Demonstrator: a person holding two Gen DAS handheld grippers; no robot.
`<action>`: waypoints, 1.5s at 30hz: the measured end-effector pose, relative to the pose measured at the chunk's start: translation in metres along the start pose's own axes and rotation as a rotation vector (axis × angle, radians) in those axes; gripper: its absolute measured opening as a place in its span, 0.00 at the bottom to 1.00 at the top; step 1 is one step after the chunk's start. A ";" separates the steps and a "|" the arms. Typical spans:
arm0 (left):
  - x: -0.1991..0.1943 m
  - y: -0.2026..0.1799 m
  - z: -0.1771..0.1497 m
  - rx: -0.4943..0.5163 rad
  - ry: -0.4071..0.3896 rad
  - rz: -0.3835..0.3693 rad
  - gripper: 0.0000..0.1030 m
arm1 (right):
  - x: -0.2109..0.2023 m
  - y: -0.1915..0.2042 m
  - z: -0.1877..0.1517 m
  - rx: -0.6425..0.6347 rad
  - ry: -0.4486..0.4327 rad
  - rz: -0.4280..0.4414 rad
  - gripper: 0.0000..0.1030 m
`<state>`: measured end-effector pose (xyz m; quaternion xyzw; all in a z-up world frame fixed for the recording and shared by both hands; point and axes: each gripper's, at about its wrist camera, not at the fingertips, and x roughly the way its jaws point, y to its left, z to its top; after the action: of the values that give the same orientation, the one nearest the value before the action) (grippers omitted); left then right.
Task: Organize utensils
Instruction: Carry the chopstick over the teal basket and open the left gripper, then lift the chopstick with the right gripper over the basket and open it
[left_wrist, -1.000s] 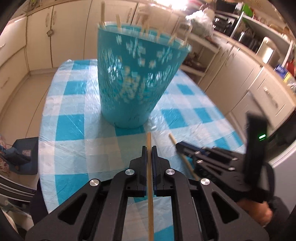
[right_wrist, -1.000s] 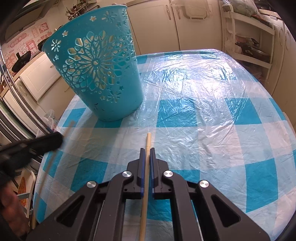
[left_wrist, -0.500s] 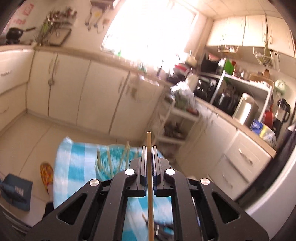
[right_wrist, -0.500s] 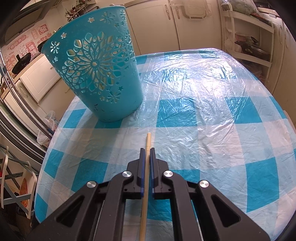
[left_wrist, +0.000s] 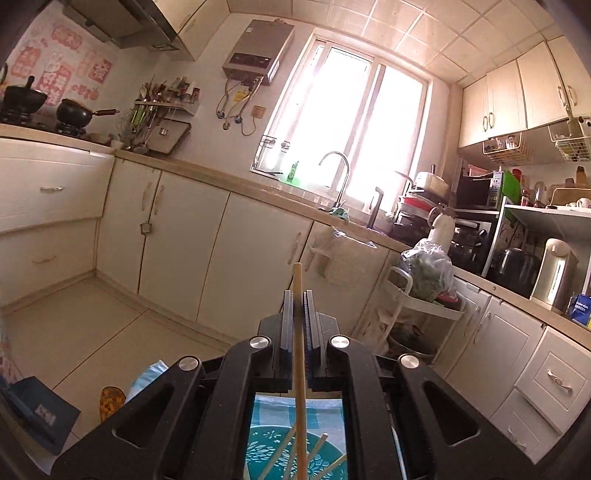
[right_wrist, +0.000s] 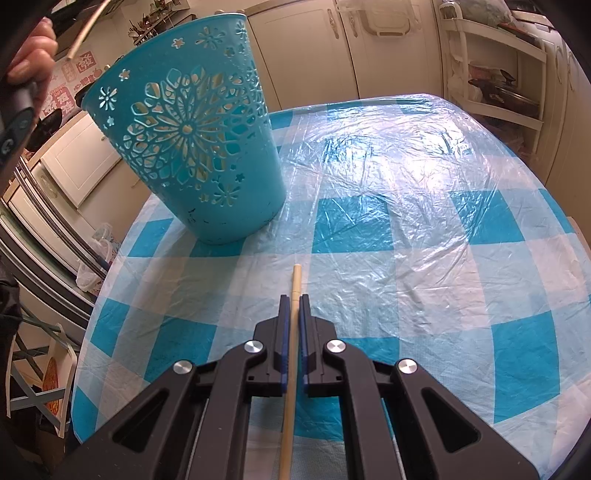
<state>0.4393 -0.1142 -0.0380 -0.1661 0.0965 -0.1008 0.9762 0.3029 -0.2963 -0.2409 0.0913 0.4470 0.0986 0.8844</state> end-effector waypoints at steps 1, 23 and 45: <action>0.002 0.000 -0.003 0.004 -0.002 0.006 0.05 | 0.000 0.000 0.000 0.001 0.000 0.001 0.05; -0.004 0.009 -0.057 0.130 0.158 0.051 0.12 | 0.000 -0.007 0.000 0.014 0.003 0.019 0.05; -0.074 0.096 -0.182 0.080 0.531 0.151 0.82 | -0.010 0.010 -0.005 -0.124 0.021 -0.112 0.05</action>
<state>0.3430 -0.0641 -0.2284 -0.0876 0.3572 -0.0713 0.9272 0.2918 -0.2891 -0.2336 0.0103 0.4536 0.0773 0.8878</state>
